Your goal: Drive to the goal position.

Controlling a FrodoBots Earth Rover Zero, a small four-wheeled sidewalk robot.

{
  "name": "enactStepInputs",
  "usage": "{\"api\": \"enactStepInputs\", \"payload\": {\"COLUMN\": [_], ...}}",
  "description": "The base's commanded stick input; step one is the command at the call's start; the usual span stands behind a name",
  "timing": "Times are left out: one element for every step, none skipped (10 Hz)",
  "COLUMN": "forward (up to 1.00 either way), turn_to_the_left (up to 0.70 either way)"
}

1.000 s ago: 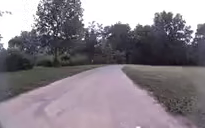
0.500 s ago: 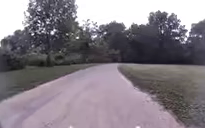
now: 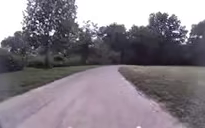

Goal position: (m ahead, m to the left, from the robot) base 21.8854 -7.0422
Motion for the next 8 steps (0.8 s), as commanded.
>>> {"api": "enactStepInputs", "payload": {"forward": [0.7, 0.7, 0.7, 0.7, 0.7, 0.7, 0.7, 0.7], "turn_to_the_left": [0.0, 0.0, 0.0, 0.0, 0.0, 0.0, 0.0, 0.0]}}
